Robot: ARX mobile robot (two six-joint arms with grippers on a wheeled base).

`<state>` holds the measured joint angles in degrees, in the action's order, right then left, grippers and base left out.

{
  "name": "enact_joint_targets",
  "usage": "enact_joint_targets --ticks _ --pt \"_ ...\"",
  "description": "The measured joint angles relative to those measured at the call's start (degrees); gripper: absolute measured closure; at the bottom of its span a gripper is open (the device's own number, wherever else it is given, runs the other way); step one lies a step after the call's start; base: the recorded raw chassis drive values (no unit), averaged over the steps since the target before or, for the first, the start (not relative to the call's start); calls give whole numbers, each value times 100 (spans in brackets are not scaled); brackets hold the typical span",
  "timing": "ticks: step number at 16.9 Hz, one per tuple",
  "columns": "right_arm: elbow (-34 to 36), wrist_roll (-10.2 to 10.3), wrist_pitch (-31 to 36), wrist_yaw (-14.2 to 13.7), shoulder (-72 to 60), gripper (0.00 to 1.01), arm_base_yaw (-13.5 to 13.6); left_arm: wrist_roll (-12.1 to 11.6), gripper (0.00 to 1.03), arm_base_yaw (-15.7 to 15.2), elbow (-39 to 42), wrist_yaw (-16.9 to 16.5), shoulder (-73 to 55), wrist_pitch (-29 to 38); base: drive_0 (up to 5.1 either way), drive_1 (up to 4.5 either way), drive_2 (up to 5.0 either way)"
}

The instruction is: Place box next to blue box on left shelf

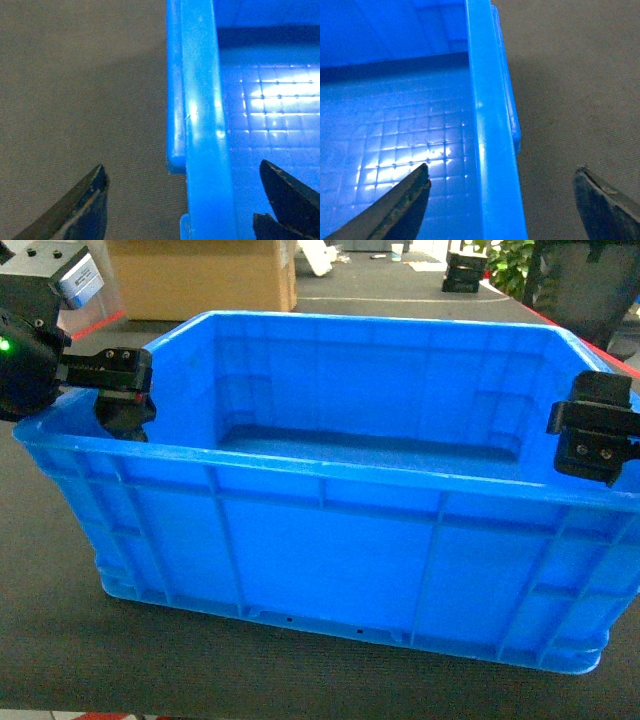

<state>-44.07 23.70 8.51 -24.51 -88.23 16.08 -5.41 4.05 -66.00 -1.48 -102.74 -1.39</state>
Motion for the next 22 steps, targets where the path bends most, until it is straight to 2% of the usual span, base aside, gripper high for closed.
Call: enact_joint_targets --ticks 1,3,4,6,7,8,9,13,16,17,20,22 --pt "-13 9 7 24 -24 23 0 0 23 17 0 9 0 -39 0 0 0" --pt "-72 9 7 37 -83 48 2 9 48 52 0 42 0 -87 0 0 0" --pt "-92 13 -13 59 -94 65 2 81 65 68 0 35 0 -79 0 0 0" --pt "-133 31 -87 116 -98 85 2 166 84 68 26 39 0 -9 0 0 0" --pt "-142 28 -98 205 -98 91 2 297 94 55 105 -96 9 149 0 0 0" --pt "-142 -2 -39 199 -98 92 4 402 95 42 256 -116 79 313 0 0 0" --pt "-114 -118 149 184 -98 92 7 501 95 48 483 -77 243 479 0 0 0" --pt "138 -511 767 20 -24 92 170 658 95 63 1362 232 1012 1054 0 0 0" --pt "273 -1045 1397 -164 286 91 275 739 95 267 2044 765 2041 1530 0 0 0" --pt "348 -1290 1725 -282 494 90 326 734 95 345 2282 1016 2581 1746 0 0 0" --pt "629 -1805 2098 -619 1080 88 560 748 95 616 2911 1517 3547 2035 0 0 0" --pt "1043 -2063 2321 -855 1440 88 730 750 95 855 3449 1871 4092 2162 0 0 0"
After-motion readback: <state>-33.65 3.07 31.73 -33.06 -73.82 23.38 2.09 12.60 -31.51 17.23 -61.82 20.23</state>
